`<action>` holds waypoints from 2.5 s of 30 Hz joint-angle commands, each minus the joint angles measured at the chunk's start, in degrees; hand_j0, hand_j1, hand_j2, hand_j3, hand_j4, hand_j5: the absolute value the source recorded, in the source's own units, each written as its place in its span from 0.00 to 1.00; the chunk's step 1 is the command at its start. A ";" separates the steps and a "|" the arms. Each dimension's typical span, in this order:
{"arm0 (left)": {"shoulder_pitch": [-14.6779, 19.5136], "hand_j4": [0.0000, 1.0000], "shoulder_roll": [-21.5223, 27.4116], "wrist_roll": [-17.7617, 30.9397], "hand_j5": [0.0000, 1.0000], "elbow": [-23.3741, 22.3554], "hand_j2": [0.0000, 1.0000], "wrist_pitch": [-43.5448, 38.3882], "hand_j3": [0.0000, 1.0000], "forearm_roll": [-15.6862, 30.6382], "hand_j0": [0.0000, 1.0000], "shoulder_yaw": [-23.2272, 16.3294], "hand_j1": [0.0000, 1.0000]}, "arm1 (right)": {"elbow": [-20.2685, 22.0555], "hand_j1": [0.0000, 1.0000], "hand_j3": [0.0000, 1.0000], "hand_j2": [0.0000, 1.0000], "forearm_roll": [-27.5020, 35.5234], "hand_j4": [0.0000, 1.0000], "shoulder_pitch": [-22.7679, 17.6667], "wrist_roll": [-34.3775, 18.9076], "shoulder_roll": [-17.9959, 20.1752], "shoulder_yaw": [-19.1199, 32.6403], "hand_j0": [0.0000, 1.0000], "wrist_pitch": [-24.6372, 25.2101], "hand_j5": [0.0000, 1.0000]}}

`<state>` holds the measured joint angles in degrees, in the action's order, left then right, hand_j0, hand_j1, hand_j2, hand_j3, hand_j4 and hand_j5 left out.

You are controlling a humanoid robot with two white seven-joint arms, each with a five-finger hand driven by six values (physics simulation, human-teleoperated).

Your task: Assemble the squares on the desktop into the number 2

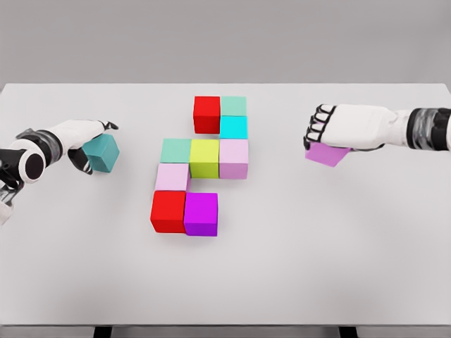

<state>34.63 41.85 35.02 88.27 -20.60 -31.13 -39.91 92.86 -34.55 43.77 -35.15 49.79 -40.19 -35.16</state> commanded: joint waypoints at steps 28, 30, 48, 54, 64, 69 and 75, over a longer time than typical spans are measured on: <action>-0.26 0.51 -0.72 -0.02 0.51 -1.26 0.51 -0.76 0.51 -1.30 0.51 0.01 0.51 | 7.60 0.44 0.44 0.44 2.91 0.44 -1.49 0.15 -7.25 -8.32 0.44 0.16 0.44; -0.18 0.48 -0.81 -0.02 0.48 -1.26 0.48 -0.76 0.48 -1.30 0.48 0.01 0.48 | 7.60 0.44 0.44 0.44 3.17 0.44 -2.02 0.15 -7.16 -8.32 0.44 0.16 0.44; 4.39 0.41 -5.82 -0.02 0.41 -6.00 0.41 -1.37 0.41 -1.39 0.41 0.62 0.41 | 7.60 0.44 0.44 0.44 6.69 0.44 -2.46 0.15 -10.59 -10.87 0.44 0.16 0.44; 7.03 0.37 -9.95 -0.02 0.37 -10.75 0.37 -1.46 0.37 -1.56 0.37 0.71 0.37 | 7.60 0.44 0.44 0.44 7.57 0.44 -2.46 0.15 -10.24 -10.69 0.44 0.16 0.44; 9.93 0.35 -15.05 -0.02 0.35 -14.26 0.35 -2.34 0.35 -4.90 0.35 0.98 0.35 | 7.60 0.44 0.44 0.44 8.00 0.44 -2.46 0.15 -10.15 -10.52 0.44 0.16 0.44; 10.98 0.34 -17.77 -0.02 0.34 -15.85 0.34 -2.52 0.34 -6.92 0.34 2.38 0.34 | 7.60 0.44 0.44 0.44 8.00 0.44 -2.46 0.15 -9.98 -10.08 0.44 0.16 0.44; 11.69 0.34 -22.60 -0.02 0.34 -19.27 0.34 -4.01 0.34 -11.32 0.34 5.02 0.34 | 7.60 0.44 0.44 0.44 8.00 0.44 -2.46 0.15 -10.33 -10.25 0.44 0.16 0.44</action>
<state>46.41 20.94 35.06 70.27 -24.34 -40.86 -35.77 100.45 -26.89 41.31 -35.05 39.52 -50.46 -35.17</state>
